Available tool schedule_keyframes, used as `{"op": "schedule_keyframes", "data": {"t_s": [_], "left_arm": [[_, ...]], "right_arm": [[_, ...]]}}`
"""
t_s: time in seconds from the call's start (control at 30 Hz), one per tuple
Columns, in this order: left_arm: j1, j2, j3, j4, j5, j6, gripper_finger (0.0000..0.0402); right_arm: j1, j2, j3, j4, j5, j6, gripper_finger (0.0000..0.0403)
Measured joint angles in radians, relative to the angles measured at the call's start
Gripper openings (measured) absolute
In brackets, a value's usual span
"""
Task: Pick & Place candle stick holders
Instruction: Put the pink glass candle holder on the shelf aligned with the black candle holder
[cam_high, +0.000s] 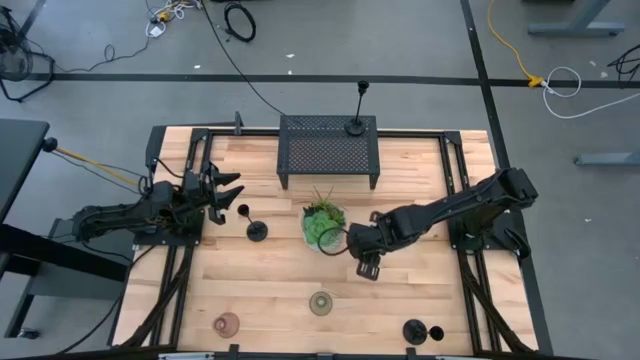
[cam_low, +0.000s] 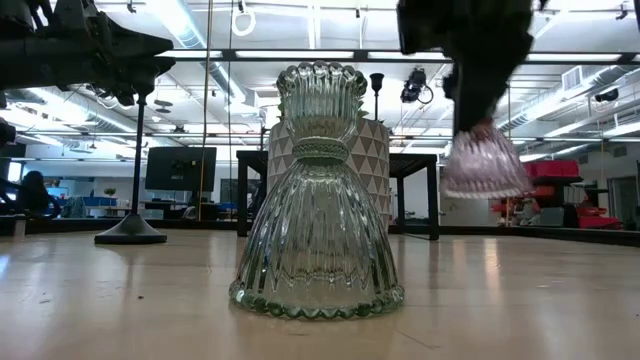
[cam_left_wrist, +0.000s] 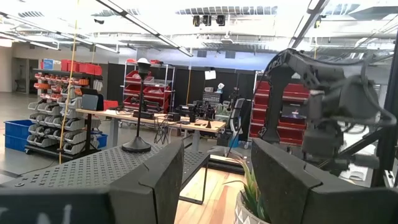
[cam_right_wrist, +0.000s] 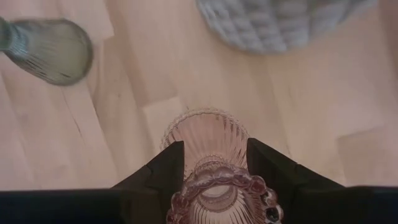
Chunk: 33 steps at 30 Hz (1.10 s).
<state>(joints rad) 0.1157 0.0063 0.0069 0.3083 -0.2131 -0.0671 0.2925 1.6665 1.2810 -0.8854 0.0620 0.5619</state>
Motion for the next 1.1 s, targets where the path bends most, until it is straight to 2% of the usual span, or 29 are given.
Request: {"op": "schedule_keyframes", "data": {"t_s": [0.27, 0.6, 1.1], "left_arm": [[0.0, 0.0, 0.0, 0.0, 0.0, 0.001, 0.019], [0.0, 0.0, 0.0, 0.0, 0.0, 0.001, 0.019], [0.0, 0.0, 0.0, 0.001, -0.003, 0.002, 0.019]], "right_arm": [[-0.073, 0.0, 0.153, -0.126, 0.039, -0.114, 0.0157], [-0.195, 0.0, 0.281, -0.219, 0.08, -0.258, 0.0157], [-0.421, 0.0, 0.297, -0.224, 0.08, -0.444, 0.0157]]}}
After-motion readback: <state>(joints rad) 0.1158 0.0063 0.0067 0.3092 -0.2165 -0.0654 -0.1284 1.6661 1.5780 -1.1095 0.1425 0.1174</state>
